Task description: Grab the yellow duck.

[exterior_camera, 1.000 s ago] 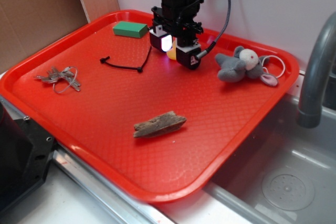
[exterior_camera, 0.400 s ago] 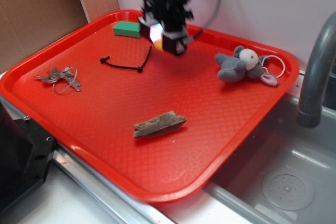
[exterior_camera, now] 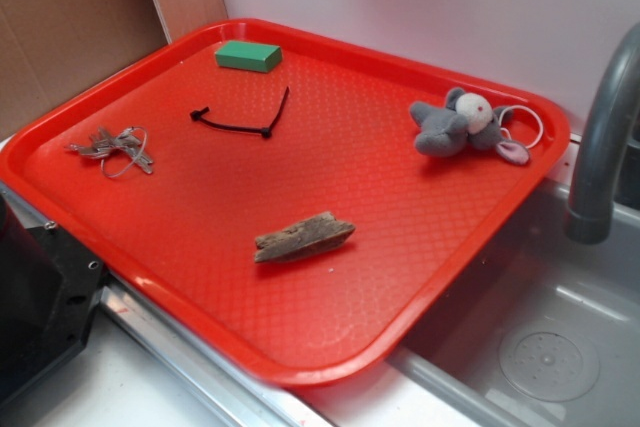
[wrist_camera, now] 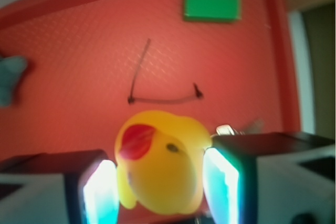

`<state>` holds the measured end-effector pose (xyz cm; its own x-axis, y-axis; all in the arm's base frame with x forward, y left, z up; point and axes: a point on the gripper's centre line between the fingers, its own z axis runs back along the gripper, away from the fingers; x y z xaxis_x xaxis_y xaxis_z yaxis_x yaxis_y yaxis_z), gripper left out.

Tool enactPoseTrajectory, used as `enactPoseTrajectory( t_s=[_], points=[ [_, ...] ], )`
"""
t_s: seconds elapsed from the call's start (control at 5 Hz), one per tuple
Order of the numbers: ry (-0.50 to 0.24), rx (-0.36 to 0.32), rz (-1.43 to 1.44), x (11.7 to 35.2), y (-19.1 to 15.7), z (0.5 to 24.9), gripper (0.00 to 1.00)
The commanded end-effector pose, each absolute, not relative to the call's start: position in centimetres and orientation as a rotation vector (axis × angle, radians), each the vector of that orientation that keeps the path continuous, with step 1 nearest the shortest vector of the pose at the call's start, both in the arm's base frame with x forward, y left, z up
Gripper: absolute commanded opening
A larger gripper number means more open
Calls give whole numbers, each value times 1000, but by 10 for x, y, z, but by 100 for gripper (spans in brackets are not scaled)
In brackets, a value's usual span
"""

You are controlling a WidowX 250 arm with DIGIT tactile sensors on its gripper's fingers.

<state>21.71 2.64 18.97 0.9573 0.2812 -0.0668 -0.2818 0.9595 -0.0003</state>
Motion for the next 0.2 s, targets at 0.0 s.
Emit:
enactPoseTrajectory(
  t_s=[0.0],
  points=[
    [-36, 4, 256, 199, 22, 262, 0]
  ],
)
